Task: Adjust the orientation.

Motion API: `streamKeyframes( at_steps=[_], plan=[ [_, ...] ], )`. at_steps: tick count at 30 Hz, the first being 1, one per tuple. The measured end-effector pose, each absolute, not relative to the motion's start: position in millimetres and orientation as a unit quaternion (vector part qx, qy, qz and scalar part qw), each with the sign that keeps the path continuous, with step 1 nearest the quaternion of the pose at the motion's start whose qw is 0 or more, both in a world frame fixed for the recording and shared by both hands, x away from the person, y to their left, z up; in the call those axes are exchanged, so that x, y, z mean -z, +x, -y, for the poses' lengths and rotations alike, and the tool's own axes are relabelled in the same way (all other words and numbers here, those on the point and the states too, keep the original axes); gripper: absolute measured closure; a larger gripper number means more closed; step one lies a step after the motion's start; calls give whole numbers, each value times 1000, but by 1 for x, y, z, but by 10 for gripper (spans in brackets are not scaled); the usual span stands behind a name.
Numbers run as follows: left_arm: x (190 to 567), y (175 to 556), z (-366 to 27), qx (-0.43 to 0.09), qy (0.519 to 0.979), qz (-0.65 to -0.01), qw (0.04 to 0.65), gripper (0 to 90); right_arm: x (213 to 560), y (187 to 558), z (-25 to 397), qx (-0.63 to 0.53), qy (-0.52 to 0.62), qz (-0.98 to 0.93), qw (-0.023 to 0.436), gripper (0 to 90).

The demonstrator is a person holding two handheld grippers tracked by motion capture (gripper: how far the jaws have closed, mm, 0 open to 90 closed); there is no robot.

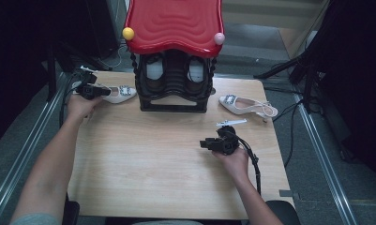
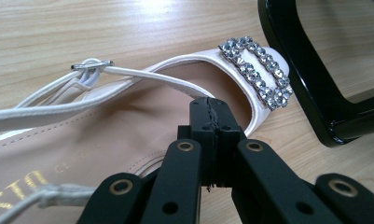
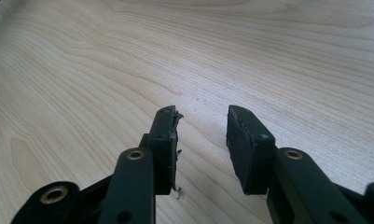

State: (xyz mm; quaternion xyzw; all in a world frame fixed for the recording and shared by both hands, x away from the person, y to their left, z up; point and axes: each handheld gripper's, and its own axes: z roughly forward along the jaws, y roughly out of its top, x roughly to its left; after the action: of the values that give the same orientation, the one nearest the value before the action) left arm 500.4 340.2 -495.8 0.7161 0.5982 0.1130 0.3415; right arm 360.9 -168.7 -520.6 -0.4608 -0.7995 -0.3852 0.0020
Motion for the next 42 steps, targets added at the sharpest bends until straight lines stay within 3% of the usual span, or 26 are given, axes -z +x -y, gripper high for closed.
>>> streamKeyframes(
  at_steps=[22,34,42],
  plan=[
    [494,498,-317,-63,705,-608,359,900,521,362,168,386,-463,798,-5,631],
    [460,486,-343,-93,703,-601,369,900,520,362,169,383,-464,799,-5,632],
    [462,488,-370,-109,712,-612,326,900,523,362,166,378,-460,803,-3,632]
  ],
)
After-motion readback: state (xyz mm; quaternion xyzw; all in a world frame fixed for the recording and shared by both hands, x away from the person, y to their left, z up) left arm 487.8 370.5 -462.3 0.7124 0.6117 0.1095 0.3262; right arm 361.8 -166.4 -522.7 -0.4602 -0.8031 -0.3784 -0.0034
